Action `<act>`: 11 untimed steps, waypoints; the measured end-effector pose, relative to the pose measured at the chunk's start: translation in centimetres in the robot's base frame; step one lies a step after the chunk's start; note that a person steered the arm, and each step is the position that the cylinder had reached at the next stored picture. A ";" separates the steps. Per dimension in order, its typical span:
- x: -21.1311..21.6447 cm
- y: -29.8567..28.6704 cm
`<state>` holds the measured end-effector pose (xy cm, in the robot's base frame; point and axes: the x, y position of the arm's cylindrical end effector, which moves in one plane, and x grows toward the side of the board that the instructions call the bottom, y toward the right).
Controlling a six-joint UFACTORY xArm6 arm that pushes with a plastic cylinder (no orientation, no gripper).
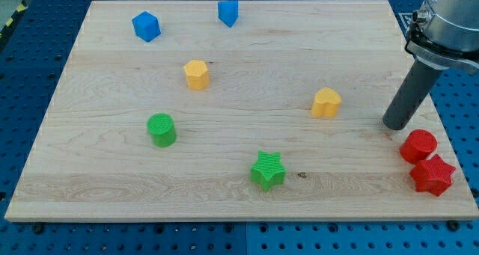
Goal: Move the yellow heart diagonally top right to the green star
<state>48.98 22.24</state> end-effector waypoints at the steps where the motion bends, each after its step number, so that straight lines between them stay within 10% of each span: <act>1: -0.2 -0.1; 4: -7.8 -5.9; 11: -1.6 -9.3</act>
